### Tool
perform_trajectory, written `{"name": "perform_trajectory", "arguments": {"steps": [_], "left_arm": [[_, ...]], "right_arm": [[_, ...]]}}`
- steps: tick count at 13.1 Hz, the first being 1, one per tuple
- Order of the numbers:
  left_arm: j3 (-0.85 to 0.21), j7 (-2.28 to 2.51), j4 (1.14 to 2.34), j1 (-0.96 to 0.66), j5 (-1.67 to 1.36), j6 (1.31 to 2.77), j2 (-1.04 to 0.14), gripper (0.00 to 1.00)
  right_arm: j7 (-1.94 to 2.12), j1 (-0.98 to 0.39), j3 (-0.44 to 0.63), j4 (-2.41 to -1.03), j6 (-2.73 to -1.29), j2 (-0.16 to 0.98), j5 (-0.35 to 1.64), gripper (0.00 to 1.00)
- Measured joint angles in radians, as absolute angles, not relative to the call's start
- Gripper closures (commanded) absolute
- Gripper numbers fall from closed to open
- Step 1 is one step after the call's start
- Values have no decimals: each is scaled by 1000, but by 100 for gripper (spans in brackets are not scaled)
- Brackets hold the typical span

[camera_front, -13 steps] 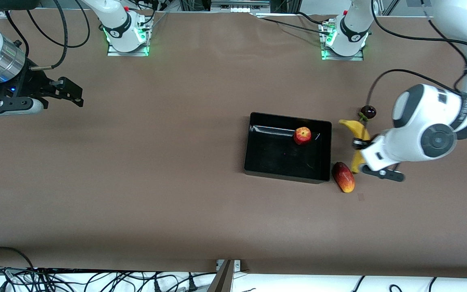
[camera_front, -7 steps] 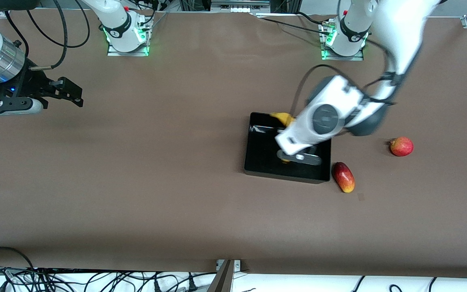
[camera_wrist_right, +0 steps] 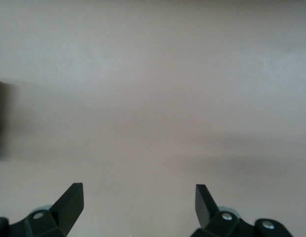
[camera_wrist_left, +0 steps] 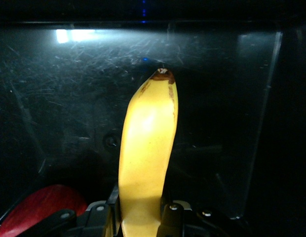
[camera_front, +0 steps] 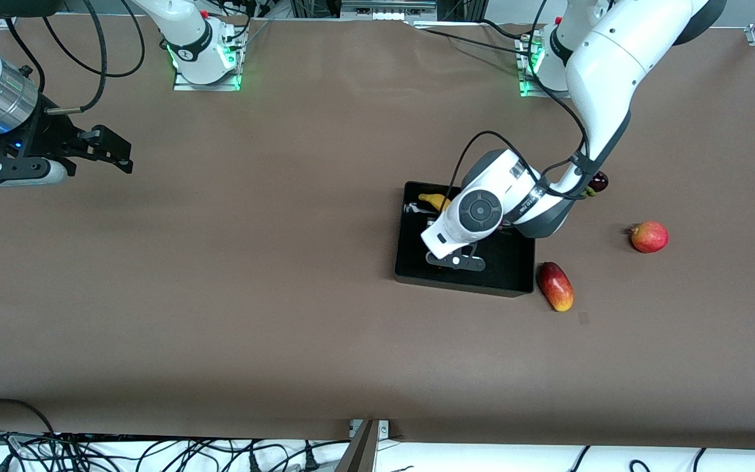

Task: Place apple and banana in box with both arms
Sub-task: 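Open the left gripper to release the banana and raise it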

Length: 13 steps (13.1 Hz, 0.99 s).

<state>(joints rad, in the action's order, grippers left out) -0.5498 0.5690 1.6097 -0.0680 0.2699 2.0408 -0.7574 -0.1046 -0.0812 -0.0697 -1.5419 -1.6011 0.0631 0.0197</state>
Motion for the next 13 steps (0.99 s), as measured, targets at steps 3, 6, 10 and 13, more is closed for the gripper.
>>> {"name": "perform_trajectory", "arguments": {"steps": [3,6,10,13], "left_arm": [[-547,587,1603,-63,270,2041,-758,0],[-548,600,1569,-41,270,2000,-726,0],[-550,600,1438,23,270,1711,-599,0],[-550,540,1294,60,270,1486,-546,0]], "right_arm": [[-105,-81,-69,-1542,-1601,63,20,0],[-105,-81,-68,-1542,-1601,63,20,0],[-105,-81,-67,-1542,-1601,64,20,0],[-105,-81,-67,-1542,-1601,65,20,0]]}}
